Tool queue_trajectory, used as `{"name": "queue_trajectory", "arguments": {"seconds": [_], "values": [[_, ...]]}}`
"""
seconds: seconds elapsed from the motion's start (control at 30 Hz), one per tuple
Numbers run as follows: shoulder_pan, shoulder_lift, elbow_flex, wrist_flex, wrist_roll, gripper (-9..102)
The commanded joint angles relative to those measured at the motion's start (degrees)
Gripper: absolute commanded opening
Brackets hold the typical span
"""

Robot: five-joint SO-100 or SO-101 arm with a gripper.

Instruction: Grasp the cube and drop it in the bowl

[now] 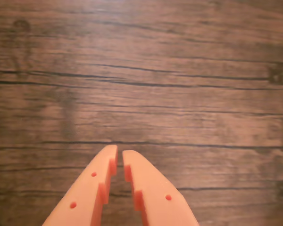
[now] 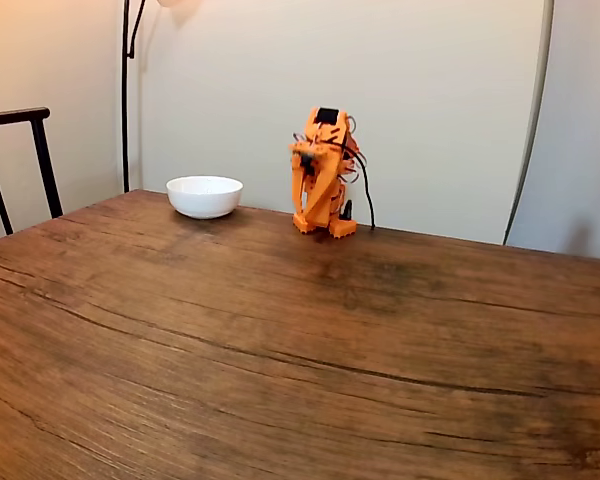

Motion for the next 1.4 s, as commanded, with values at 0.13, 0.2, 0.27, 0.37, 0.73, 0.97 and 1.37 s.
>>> {"name": "queue_trajectory", "arguments": {"seconds": [0.13,0.2,0.27,0.37,0.73,0.97,1.37], "values": [[-0.4,0.2,9.2,-10.5,-0.4,0],[-0.6,-0.4,10.7,-11.9,-0.1,0],[-0.6,0.1,10.6,-11.9,0.2,0],[0.2,-0.6,10.6,-11.2,-0.2,0],[0.2,0.1,10.5,6.0,-0.3,0],[0.1,0.1,10.5,8.4,0.2,0],[0.1,0.1,10.5,8.4,0.3,0]]}}
